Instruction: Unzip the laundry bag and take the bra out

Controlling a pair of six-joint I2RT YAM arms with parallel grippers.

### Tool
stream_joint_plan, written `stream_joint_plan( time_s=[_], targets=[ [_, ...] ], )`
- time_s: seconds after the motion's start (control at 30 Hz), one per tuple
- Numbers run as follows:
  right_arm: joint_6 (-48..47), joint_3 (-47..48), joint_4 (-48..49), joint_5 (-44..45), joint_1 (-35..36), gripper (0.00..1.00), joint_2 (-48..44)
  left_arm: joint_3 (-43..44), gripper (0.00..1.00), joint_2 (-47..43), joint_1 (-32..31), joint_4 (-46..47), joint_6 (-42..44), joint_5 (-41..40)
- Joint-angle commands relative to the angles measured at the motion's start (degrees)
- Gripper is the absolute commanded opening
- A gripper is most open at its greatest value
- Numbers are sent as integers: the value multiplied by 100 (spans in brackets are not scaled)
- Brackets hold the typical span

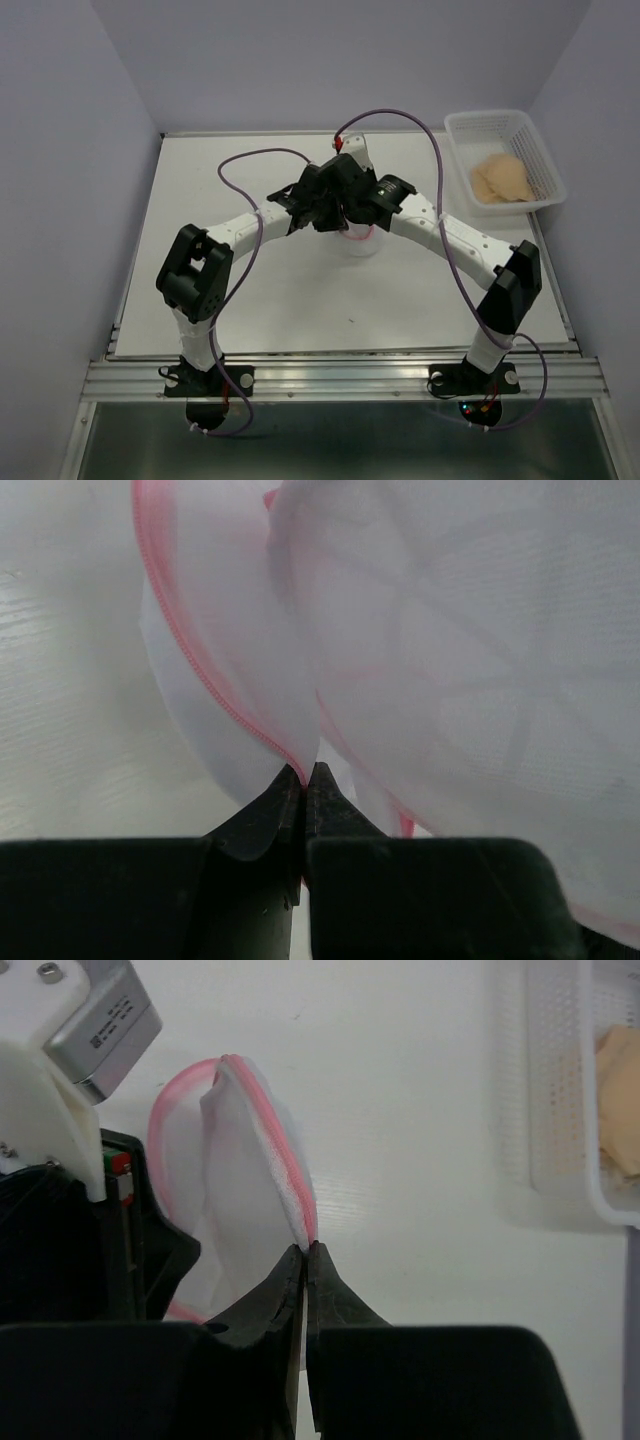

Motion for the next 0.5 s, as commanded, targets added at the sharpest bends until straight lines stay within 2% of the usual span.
stream_joint_plan(
  time_s=[0.0, 0.13, 0.23, 0.47],
  targets=[
    [-72, 481, -425, 2098, 101, 1, 82, -126, 11, -49, -3, 258, -87, -23],
    [-405, 455, -285, 2687, 101, 1, -14, -257, 11, -102, 23, 293, -139, -23],
    [-852, 253, 223, 2968, 101, 1, -163, -258, 11, -119, 32, 293, -131, 30],
    [-1890, -54, 840, 3224, 101, 1, -6, -231, 11, -155, 32, 311, -175, 83]
  ],
)
